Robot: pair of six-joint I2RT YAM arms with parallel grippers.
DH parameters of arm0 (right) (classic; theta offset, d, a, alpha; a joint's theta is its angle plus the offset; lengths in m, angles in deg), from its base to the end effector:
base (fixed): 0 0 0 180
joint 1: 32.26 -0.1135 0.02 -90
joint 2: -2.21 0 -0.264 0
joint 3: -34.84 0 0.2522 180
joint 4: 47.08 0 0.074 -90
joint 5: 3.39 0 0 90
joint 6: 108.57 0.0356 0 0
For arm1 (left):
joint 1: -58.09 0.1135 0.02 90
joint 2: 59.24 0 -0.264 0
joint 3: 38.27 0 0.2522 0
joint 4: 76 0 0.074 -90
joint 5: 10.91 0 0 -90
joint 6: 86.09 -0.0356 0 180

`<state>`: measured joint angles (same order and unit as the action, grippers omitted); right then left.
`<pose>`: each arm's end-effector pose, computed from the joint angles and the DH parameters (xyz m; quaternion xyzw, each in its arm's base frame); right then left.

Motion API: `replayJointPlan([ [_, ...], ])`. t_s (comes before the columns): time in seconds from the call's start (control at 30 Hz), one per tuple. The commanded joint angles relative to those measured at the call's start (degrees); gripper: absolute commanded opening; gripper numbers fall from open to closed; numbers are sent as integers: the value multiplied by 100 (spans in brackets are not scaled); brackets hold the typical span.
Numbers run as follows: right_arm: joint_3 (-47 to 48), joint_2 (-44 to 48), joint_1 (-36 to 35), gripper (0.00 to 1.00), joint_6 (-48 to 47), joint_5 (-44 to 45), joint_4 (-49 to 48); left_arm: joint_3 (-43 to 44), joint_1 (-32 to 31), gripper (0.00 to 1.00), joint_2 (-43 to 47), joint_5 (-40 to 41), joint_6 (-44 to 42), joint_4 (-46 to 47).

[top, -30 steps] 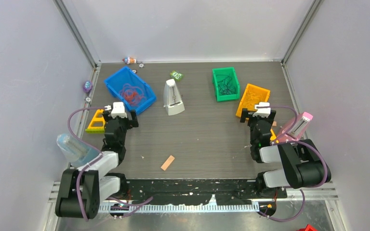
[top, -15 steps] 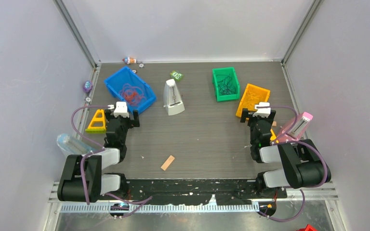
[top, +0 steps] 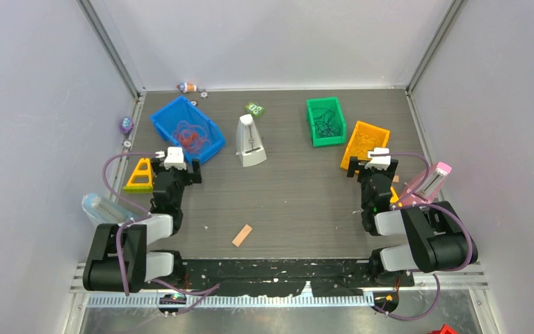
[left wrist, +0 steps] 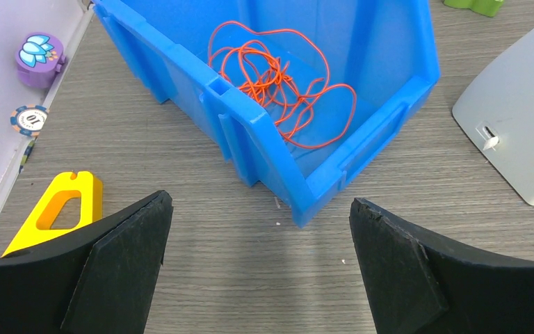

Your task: Untangle the cables

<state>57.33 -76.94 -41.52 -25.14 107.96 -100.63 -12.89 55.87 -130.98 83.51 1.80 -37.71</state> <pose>0.2152 0.0220 0.1563 0.0279 0.7242 -0.1186 0.6787 0.2197 -0.0058 0.1663 0.0032 0.7550 0.0285 0.6551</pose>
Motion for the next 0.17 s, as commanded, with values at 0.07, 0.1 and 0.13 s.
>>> replayJointPlan([
  [0.07, 93, 8, 12, 95, -10, 8, -338, 91, 28, 99, -17, -47, -113, 368],
  [0.1, 93, 6, 12, 95, -6, 14, -337, 80, 26, 100, -15, -47, -114, 370],
  [0.13, 93, 8, 12, 95, -10, 12, -342, 66, 24, 100, -7, -39, -108, 391],
])
